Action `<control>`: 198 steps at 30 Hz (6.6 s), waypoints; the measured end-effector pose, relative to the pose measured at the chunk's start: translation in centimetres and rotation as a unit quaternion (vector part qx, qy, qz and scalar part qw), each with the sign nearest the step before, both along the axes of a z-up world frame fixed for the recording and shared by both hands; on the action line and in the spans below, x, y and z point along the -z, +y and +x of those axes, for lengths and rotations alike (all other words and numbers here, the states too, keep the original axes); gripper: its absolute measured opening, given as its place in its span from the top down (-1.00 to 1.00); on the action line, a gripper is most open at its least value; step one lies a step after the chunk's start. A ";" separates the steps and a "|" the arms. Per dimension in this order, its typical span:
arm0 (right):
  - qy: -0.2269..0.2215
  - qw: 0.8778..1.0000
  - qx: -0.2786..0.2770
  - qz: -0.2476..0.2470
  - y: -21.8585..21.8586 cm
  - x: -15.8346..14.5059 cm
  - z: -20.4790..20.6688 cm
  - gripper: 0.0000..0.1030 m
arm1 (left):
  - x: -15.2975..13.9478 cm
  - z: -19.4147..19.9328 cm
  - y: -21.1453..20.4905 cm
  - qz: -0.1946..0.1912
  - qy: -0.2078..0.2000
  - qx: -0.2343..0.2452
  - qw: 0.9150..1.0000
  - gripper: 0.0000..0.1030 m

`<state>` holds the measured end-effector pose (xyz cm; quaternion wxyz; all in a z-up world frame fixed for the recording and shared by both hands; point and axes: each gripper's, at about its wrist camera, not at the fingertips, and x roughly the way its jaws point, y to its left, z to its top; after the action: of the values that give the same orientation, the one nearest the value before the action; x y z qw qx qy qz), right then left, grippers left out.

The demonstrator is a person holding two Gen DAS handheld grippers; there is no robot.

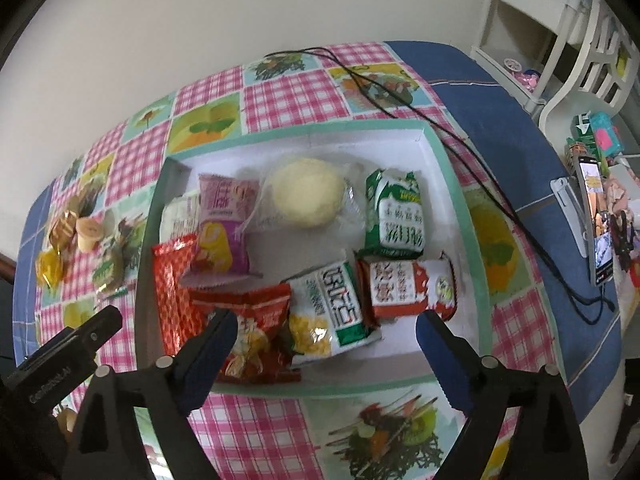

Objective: Organize snacks
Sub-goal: 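Withdraw both open tools from the tray back toward the snack pile, then grasp the green-wrapped cookie with the right tool while the left tool grasps the pudding cup, then carry the cookie and pudding cup over the tray, then lower both snacks into the tray and open both tools to release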

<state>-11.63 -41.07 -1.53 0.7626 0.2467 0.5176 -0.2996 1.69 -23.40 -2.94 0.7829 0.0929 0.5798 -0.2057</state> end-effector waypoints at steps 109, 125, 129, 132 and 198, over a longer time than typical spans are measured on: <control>-0.014 0.983 -0.180 0.026 14.5 6.6 21.0 -0.44 | 1.3 16.2 8.1 -0.064 -0.017 -0.038 0.997 -0.69; -0.026 0.984 -0.174 0.025 11.3 6.5 20.8 -0.02 | 4.9 18.3 4.6 -0.086 0.008 -0.030 0.996 0.15; -0.026 0.984 -0.174 0.028 11.2 6.5 20.9 -0.02 | 5.2 18.1 4.5 -0.078 0.003 -0.028 0.997 0.22; -0.028 0.984 -0.170 0.035 11.2 6.4 20.8 -0.02 | 5.0 17.8 4.3 -0.075 -0.001 -0.024 0.997 0.24; -0.015 0.998 -0.060 0.001 3.3 -2.5 9.5 -0.46 | -1.3 9.2 3.3 -0.028 0.002 -0.030 0.999 -0.66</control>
<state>-2.18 -37.73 1.02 0.7866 0.2199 0.5205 -0.2492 10.90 -20.05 -1.68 0.7898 0.0529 0.5777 -0.1991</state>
